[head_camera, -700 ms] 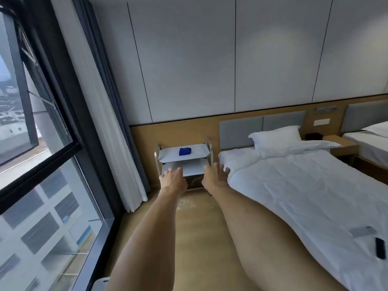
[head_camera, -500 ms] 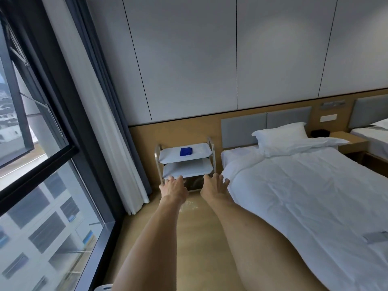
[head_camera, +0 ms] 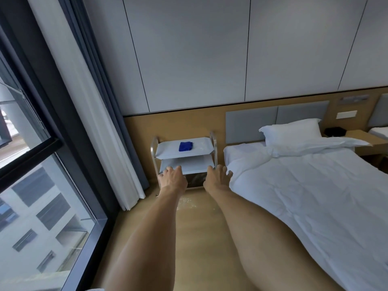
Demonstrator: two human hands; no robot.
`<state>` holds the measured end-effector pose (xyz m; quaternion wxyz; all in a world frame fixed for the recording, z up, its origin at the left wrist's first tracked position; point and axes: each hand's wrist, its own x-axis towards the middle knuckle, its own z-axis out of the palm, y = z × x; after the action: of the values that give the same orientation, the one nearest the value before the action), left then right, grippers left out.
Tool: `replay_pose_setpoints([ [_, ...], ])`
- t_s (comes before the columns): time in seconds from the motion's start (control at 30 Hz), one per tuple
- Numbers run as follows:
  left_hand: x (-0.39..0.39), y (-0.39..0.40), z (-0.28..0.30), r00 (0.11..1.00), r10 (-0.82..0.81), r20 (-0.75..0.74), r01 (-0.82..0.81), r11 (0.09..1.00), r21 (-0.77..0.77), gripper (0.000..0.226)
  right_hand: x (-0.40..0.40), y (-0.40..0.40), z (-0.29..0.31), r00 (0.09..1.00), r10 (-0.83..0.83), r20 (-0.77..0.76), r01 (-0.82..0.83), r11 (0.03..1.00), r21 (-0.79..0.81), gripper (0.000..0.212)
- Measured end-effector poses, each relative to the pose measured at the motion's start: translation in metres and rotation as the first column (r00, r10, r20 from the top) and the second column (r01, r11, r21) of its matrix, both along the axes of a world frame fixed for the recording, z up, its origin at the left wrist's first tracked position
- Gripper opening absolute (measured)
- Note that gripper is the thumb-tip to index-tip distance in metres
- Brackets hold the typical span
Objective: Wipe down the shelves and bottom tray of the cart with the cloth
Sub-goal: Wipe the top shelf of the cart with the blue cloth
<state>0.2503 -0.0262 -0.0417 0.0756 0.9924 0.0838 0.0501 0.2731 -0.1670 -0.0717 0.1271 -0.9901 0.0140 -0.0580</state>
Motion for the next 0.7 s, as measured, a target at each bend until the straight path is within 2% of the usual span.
replay_pose_setpoints([
  [0.17, 0.063, 0.016, -0.009, 1.000, 0.016, -0.018, -0.017, 1.000, -0.016, 0.039, 0.061, 0.013, -0.005, 0.999, 0.028, -0.034, -0.029, 0.999, -0.025, 0.041],
  [0.5, 0.252, 0.070, -0.052, 0.994, -0.014, -0.105, 0.007, 0.997, -0.073, 0.039, 0.236, 0.073, -0.034, 0.993, 0.049, -0.103, -0.059, 0.994, -0.092, 0.048],
  [0.7, 0.339, 0.100, -0.057, 0.993, 0.004, -0.116, -0.013, 0.997, -0.073, 0.035, 0.324, 0.105, -0.044, 0.992, 0.032, -0.125, -0.038, 0.998, -0.043, 0.043],
])
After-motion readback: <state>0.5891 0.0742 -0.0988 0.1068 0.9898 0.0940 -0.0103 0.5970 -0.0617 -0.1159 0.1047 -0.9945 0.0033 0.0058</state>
